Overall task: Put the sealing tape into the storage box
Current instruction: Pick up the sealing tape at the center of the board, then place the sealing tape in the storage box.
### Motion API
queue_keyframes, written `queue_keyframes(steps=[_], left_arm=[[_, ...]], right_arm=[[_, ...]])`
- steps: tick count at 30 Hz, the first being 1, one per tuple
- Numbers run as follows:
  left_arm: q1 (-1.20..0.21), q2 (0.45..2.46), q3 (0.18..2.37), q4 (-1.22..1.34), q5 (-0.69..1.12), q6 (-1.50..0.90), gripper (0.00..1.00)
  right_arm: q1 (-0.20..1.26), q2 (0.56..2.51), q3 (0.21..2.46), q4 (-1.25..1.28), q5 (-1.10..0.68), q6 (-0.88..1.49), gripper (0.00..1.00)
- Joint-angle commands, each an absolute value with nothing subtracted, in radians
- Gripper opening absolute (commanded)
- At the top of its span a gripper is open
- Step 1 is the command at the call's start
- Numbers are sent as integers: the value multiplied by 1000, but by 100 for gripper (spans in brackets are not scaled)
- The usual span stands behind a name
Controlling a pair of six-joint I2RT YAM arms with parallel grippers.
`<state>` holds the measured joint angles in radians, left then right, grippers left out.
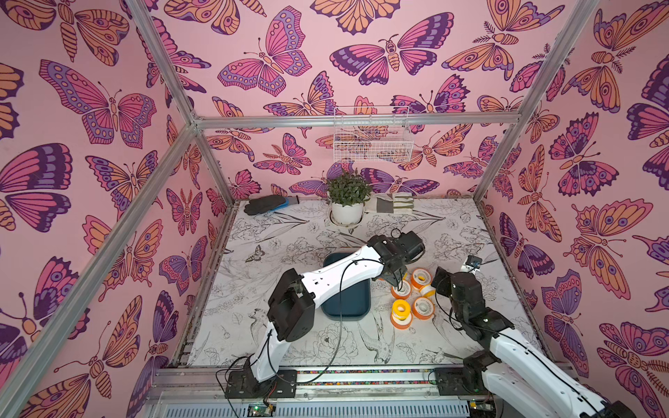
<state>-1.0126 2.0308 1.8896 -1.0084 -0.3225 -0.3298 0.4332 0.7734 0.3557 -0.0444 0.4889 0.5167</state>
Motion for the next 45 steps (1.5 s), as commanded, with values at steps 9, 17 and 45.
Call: queue_keyframes(steps=[9, 17, 45], left_arm=[[-921, 1830, 1519, -995, -378, -439, 61], [-875, 1849, 1417, -910, -336, -446, 61], [-787, 1967, 1347, -796, -331, -422, 74]], right_arm=[[427, 778, 382, -34, 485, 520, 90], [428, 779, 382, -33, 483, 519, 90], [426, 790, 388, -32, 480, 517, 90]])
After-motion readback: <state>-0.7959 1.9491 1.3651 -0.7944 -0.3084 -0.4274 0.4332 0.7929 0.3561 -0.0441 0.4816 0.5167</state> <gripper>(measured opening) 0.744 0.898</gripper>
